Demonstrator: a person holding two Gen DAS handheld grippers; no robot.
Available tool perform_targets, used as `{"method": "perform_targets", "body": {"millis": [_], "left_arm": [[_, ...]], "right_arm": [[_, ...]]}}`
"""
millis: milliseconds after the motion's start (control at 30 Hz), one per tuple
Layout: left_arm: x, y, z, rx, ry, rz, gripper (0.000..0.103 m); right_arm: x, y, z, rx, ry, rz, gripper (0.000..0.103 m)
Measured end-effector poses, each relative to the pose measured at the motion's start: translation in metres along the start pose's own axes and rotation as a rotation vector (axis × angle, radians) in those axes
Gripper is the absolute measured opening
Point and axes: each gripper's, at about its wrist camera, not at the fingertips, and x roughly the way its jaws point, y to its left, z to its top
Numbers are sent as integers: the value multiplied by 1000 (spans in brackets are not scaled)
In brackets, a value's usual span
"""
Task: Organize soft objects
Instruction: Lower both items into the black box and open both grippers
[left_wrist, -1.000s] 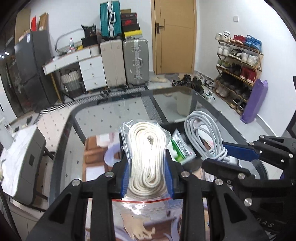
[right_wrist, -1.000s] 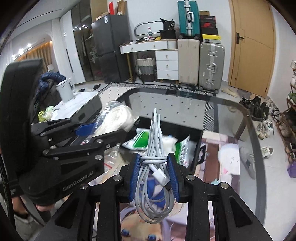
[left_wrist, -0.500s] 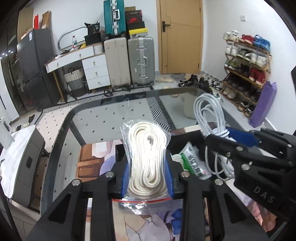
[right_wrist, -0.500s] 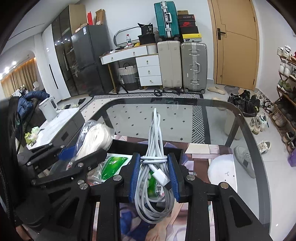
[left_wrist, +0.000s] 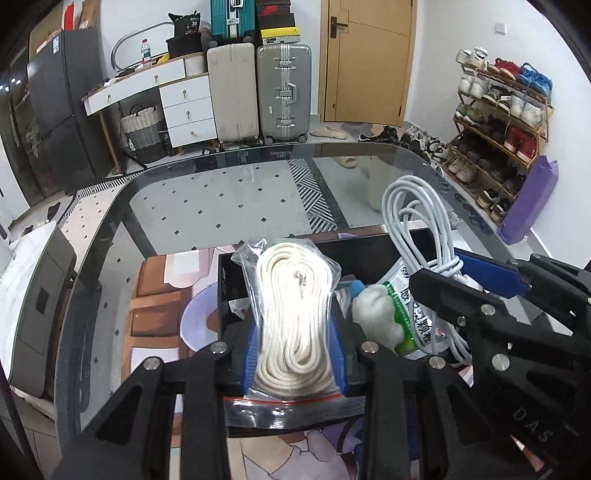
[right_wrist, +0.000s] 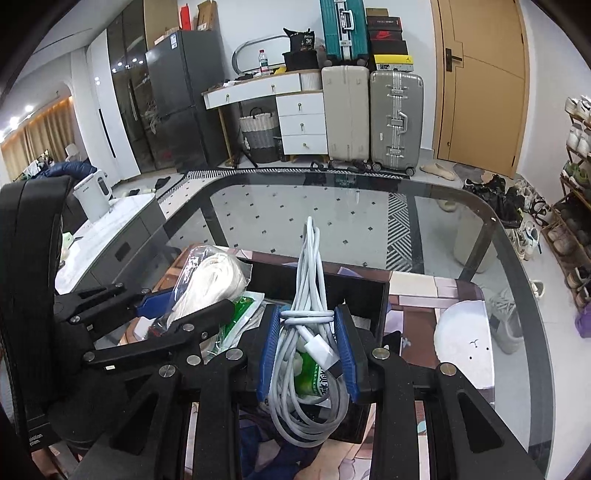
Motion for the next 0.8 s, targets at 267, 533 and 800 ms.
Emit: {"method": "perform_targets", "body": {"millis": [267,533,800], "left_arm": [[5,-2,-5,12,26,-3,32],[-1,-10,-10,37,71,-4,32],[-5,-6,-11,-2,80,-10,44]], "right_arm": [[10,-2,-12,-22,60,2,30],[10,-5,-15,-30,73,41,30],[3,-12,-19,12,72,56,38]]}}
